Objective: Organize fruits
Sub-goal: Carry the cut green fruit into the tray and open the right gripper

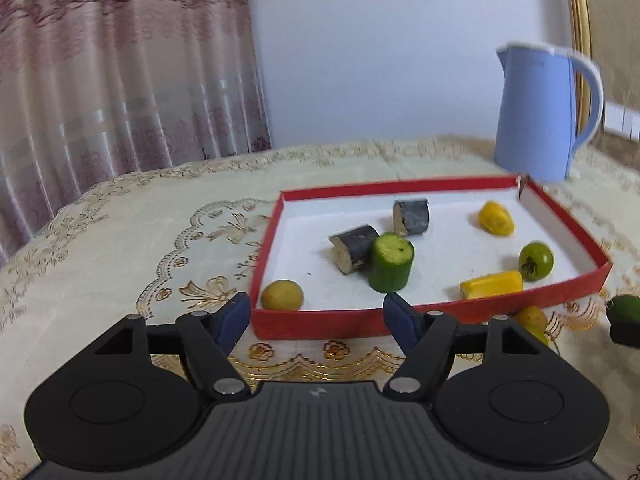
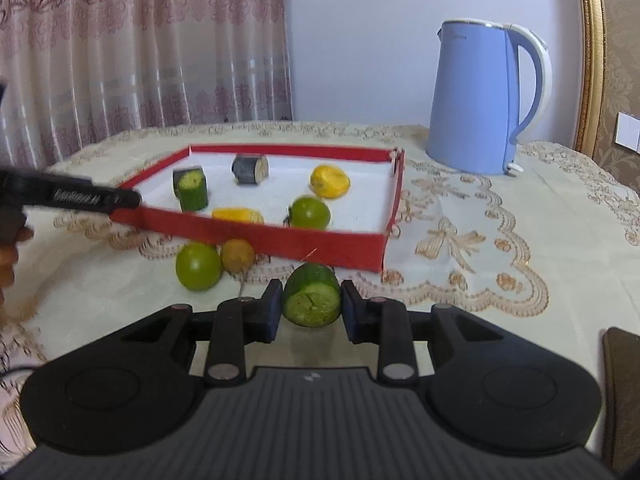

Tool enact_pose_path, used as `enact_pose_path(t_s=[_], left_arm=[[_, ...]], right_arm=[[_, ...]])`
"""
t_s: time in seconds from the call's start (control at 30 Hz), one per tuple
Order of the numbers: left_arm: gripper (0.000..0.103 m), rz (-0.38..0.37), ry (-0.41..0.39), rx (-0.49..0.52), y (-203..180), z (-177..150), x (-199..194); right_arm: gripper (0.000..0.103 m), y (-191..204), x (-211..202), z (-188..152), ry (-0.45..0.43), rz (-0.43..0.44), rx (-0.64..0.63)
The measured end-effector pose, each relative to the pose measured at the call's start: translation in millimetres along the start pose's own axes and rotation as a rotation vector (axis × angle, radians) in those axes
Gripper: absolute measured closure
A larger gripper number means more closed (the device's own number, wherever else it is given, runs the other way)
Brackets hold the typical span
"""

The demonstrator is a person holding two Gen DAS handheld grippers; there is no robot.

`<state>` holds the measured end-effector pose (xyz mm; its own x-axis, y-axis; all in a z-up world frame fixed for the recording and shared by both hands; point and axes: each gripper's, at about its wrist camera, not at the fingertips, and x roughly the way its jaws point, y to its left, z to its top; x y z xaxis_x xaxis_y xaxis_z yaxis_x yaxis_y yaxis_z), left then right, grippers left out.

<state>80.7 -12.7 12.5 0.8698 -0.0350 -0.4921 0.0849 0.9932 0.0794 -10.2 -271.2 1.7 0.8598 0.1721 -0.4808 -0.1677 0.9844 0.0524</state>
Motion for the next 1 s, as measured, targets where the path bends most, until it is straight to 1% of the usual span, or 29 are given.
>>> enact_pose_path(t_s=[0.1, 0.2, 0.37, 0.47, 0.57, 0.63, 0.73, 0.83, 0.93, 1.0], left_arm=[[0.028, 0.003, -0.04, -0.043, 11, -7, -4], [0.027, -0.009, -0.018, -0.05, 13, -9, 3], [0.027, 0.017, -0.011, -0.001, 4, -14, 5], [0.027, 0.023, -0.013, 0.01, 2, -15, 6], [0.025, 0.019, 0.008, 0.001, 4, -15, 10], [0.025, 0.014, 0.03, -0.012, 7, -15, 13], [0.025, 0.005, 0.058, -0.033, 11, -15, 17], [0.025, -0.005, 0.081, -0.051, 13, -16, 22], [0.025, 0.0, 0.106, -0.055, 13, -17, 26], [0.025, 0.001, 0.107, -0.056, 13, -17, 26]], right_arm=[[0.074, -2, 1, 16, -0.033, -0.012, -0.007], [0.074, -3, 12, 35, -0.057, -0.021, -0.019], [0.074, -5, 46, 66, -0.044, -0.032, -0.036], [0.074, -4, 66, 87, -0.039, -0.066, -0.051], [0.074, 0, 83, 100, -0.043, -0.103, -0.065], [0.074, 0, 95, 101, -0.044, -0.129, -0.065], [0.074, 1, 111, 94, -0.056, -0.177, -0.071], [0.074, -1, 117, 88, -0.044, -0.193, -0.096], [0.074, -7, 116, 88, -0.059, -0.173, -0.048], [0.074, -13, 117, 88, -0.061, -0.155, -0.014]])
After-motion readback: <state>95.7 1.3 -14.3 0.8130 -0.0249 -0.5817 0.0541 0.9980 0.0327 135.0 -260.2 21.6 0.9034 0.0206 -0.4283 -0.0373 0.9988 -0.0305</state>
